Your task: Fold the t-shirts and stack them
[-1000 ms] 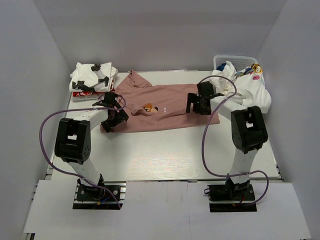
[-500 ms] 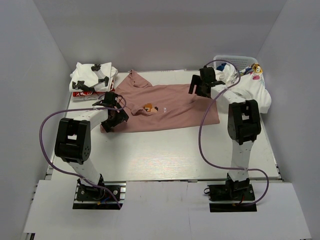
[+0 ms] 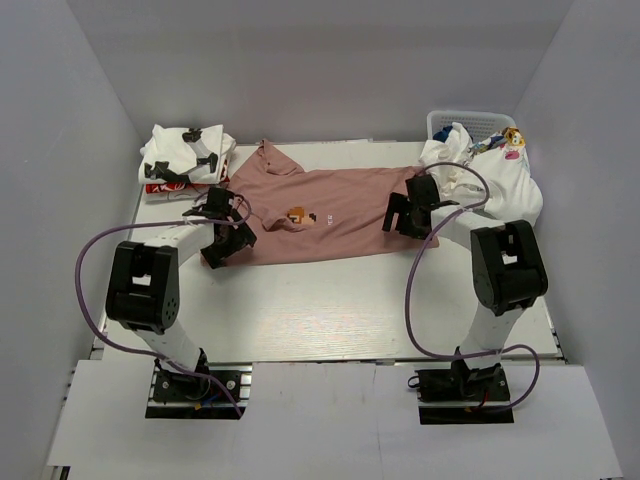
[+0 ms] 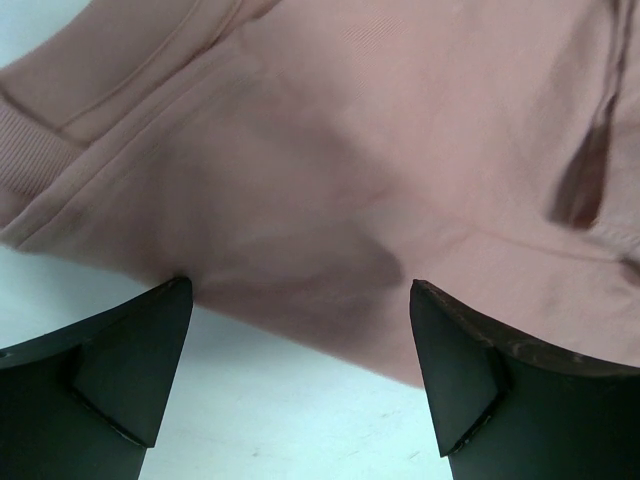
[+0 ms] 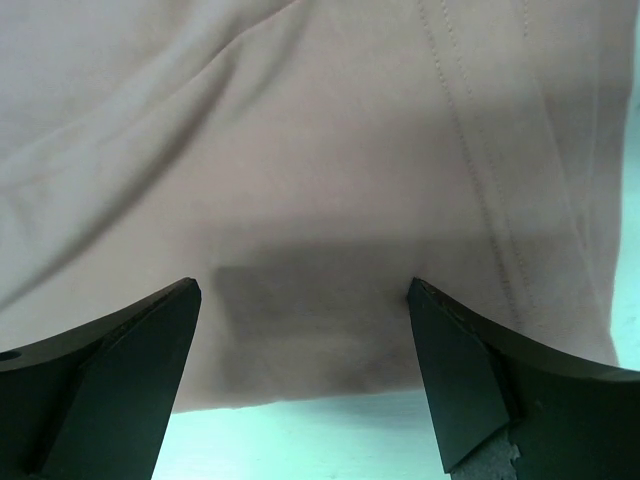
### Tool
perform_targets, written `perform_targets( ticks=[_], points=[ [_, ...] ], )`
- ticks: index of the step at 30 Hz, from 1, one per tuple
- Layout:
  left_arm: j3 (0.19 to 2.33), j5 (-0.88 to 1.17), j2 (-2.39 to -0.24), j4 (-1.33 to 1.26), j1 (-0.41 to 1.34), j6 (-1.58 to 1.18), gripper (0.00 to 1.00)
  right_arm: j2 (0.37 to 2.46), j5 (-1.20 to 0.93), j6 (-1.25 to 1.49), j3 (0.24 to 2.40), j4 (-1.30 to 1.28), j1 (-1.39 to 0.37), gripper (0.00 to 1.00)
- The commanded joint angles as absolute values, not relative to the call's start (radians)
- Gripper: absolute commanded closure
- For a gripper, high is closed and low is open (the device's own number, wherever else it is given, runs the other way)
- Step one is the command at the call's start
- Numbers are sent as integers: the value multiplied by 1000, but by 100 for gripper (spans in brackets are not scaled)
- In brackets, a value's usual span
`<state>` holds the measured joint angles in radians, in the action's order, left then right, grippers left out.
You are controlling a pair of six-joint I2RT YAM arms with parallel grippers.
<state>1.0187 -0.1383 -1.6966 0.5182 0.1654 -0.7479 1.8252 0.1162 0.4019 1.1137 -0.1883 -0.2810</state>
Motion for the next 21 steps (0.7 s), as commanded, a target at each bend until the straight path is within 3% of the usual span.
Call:
perform_targets(
  ticks=[1, 11, 17, 21],
  points=[
    [959, -127, -1611, 540, 160, -752, 0, 1812, 81, 471, 1045, -204, -279, 10],
    [580, -20, -1366, 676, 179, -879, 0, 1461, 75, 617, 591, -320, -288, 10],
    [532, 32, -1024, 767, 179, -893, 0, 1148, 158, 536, 534, -483, -308, 10],
    [673, -3, -1043, 727, 179, -845, 0, 1025, 95, 427, 648, -482, -359, 10]
  ],
)
